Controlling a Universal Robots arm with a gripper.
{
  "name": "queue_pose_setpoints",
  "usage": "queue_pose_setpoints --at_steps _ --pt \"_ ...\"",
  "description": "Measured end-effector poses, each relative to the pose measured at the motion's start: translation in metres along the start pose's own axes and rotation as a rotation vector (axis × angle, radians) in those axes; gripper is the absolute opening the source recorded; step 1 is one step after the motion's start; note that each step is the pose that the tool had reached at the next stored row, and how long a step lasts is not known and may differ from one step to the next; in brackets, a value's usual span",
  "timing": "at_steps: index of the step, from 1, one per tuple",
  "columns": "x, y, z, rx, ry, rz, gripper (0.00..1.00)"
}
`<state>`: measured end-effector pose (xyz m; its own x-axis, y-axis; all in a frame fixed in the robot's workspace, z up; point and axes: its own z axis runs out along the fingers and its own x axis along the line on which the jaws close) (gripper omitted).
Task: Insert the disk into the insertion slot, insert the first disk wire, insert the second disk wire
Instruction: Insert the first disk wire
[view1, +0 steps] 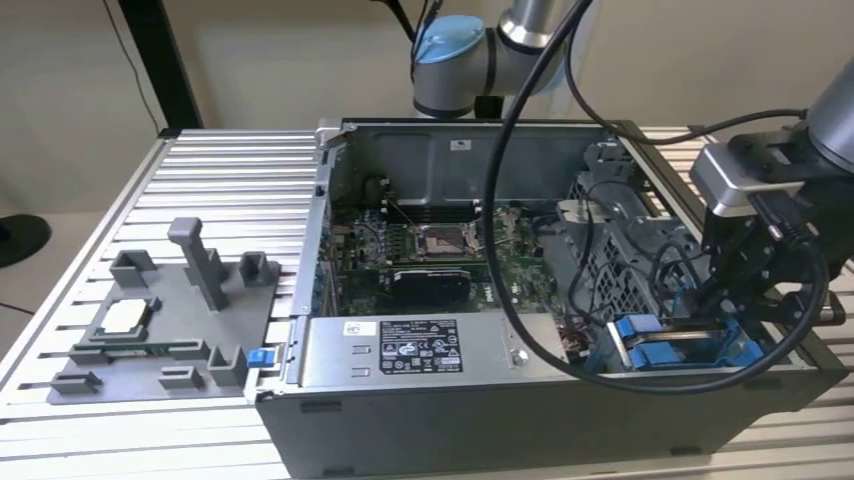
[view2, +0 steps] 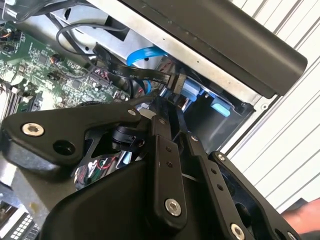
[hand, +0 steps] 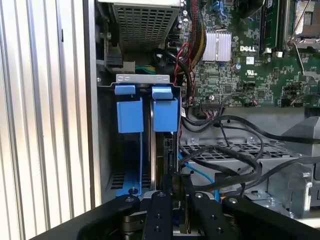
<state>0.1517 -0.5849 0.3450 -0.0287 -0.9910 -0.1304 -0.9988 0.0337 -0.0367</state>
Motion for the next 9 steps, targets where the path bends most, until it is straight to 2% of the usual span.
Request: queue_pose_setpoints --at_steps 9 --pt "0.0002 -0.0016 0.0023 0.0 0.0001 0.0 0.0"
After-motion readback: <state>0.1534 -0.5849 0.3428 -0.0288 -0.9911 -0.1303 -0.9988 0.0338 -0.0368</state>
